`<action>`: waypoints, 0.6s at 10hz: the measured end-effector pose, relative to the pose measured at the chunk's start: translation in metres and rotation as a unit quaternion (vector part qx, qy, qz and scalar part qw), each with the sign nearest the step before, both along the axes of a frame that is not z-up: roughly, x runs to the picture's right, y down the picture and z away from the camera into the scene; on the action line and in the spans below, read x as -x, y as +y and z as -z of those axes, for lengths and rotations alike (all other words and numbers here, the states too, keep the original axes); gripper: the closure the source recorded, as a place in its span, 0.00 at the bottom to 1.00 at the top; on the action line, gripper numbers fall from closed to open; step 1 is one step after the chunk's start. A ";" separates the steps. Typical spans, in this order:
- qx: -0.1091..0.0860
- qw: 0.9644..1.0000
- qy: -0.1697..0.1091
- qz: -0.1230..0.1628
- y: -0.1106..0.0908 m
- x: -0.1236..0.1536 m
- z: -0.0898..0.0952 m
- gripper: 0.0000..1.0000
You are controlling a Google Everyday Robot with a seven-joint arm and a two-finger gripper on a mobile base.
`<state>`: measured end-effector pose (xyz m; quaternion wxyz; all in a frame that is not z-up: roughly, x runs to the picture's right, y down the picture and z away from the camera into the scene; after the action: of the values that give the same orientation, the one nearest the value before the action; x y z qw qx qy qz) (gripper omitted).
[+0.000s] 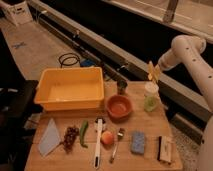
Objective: Place banana in paper cup
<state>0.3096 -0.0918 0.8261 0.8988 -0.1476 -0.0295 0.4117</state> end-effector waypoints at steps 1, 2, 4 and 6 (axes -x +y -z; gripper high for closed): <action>-0.005 1.000 -0.002 0.003 0.003 0.002 -0.005 1.00; -0.009 1.000 -0.003 0.003 0.007 0.002 -0.010 1.00; -0.017 1.000 -0.001 0.001 0.010 -0.004 -0.016 0.91; -0.025 1.000 0.000 -0.007 0.009 -0.009 -0.024 0.69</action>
<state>0.3182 -0.0828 0.8498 0.8993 -0.1252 -0.0403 0.4170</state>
